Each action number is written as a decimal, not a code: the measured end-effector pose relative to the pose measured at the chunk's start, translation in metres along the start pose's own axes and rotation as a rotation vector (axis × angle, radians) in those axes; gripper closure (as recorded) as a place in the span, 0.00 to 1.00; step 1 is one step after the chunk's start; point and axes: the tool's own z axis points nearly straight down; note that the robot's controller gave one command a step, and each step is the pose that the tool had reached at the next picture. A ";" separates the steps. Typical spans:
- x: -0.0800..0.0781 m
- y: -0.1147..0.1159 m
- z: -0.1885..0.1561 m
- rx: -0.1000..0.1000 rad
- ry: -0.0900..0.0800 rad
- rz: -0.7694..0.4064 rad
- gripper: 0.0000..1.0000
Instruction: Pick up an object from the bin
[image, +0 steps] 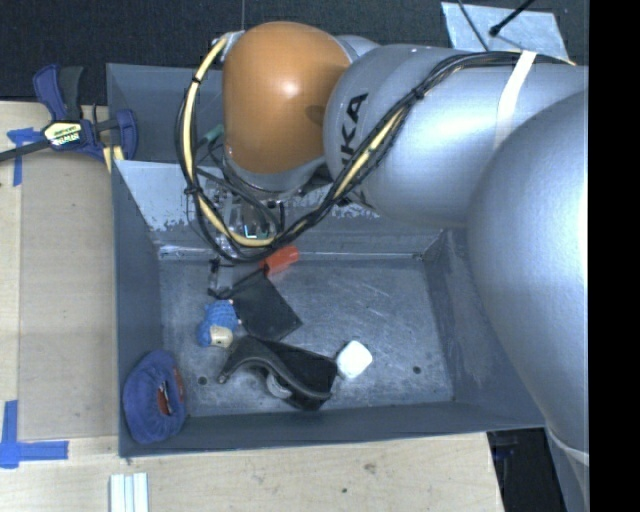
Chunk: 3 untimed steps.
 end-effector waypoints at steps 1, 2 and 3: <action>0.028 -0.060 0.084 0.004 0.002 -0.071 0.00; 0.019 -0.071 0.137 0.000 -0.009 -0.367 0.00; 0.018 -0.070 0.135 -0.001 -0.012 -0.366 1.00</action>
Offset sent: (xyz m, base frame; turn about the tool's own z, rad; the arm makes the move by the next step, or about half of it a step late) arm -0.0266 -0.0555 -0.0788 -0.0744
